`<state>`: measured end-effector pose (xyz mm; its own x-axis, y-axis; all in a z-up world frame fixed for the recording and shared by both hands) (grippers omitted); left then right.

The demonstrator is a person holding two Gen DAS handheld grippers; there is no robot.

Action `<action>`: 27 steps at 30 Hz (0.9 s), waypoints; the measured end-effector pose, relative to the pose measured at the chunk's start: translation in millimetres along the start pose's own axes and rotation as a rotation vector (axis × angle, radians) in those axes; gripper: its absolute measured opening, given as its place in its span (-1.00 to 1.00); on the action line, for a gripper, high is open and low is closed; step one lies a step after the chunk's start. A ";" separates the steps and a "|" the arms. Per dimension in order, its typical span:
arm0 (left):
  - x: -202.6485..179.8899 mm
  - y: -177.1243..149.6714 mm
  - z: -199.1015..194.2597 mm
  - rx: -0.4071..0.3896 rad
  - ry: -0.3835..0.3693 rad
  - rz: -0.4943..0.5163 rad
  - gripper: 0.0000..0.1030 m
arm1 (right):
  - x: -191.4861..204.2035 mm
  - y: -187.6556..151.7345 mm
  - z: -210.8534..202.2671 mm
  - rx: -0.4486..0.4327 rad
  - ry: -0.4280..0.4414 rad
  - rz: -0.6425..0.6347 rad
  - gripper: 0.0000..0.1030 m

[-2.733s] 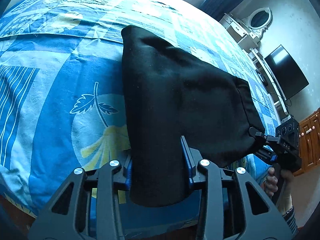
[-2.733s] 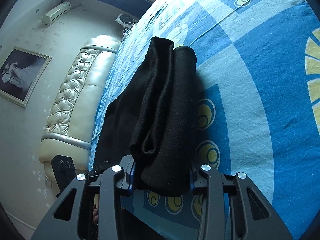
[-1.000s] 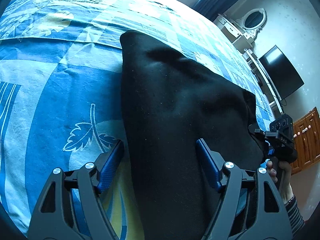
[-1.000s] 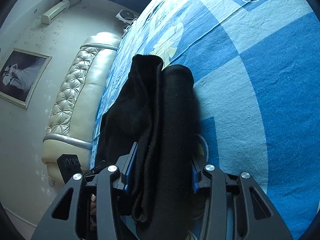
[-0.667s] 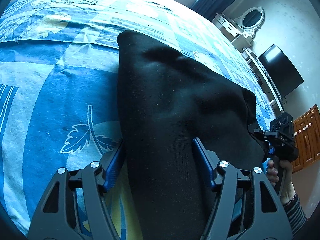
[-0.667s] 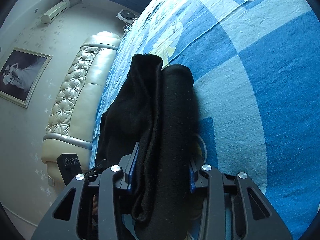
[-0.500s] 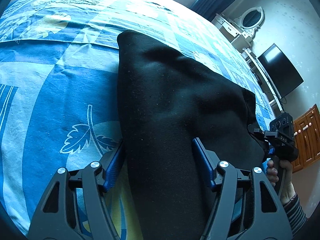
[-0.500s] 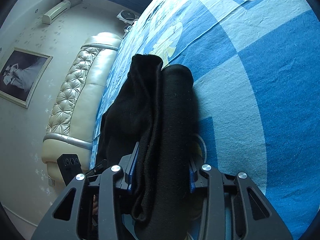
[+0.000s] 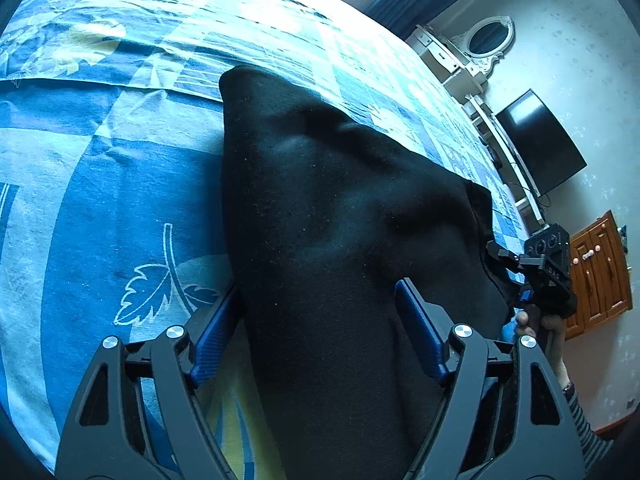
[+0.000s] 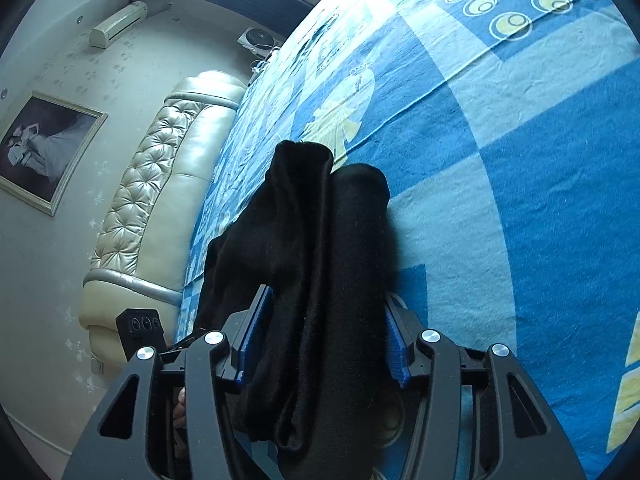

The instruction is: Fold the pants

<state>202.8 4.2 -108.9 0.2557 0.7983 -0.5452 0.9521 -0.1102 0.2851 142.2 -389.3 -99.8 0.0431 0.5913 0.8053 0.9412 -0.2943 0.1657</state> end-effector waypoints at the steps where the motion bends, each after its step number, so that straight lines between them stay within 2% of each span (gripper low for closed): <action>1: 1.4 2.6 -1.1 0.001 -0.006 -0.004 0.50 | 0.1 3.0 1.8 0.005 -0.003 -0.001 0.04; 5: 9.0 13.5 -7.2 -0.018 -0.001 -0.017 0.50 | 2.2 14.3 5.1 0.044 0.002 -0.020 0.04; 9: 12.0 25.6 0.5 0.011 0.004 -0.016 0.50 | 1.5 7.3 1.0 0.132 -0.074 -0.111 0.05; 11: 11.5 31.2 5.4 0.022 0.010 -0.006 0.50 | -3.1 7.1 -12.1 0.115 -0.040 -0.102 0.06; 14: 10.3 38.1 9.3 0.029 0.010 0.006 0.50 | -12.5 14.6 -27.2 0.049 0.061 -0.017 0.25; 23: 13.1 59.4 18.8 0.052 0.041 0.007 0.53 | -7.2 56.4 17.1 0.041 0.061 0.041 0.34; 25: 16.0 61.7 20.9 0.053 0.039 -0.003 0.50 | -10.3 61.5 22.6 0.035 0.054 0.057 0.13; 26: 16.8 63.2 22.2 0.053 0.043 -0.005 0.48 | -14.4 62.2 25.2 0.041 0.035 0.070 -0.09; 27: 17.2 63.7 23.1 0.048 0.058 -0.002 0.39 | -18.0 62.6 27.8 0.048 0.019 0.078 -0.20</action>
<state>271.8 -2.8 -118.3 0.2450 0.8311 -0.4992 0.9599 -0.1356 0.2454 209.6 -397.5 -119.7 0.1106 0.5540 0.8252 0.9502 -0.3024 0.0756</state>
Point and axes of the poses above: each gripper's, at about its wrist camera, not at the fingertips, and z roughly the way its jaws point, x to its left, y to its top, the point moved 6 cm from there along z, roughly the way its jaws point, and after that the axes turned 11 degrees about x, right-handed, at the moved point
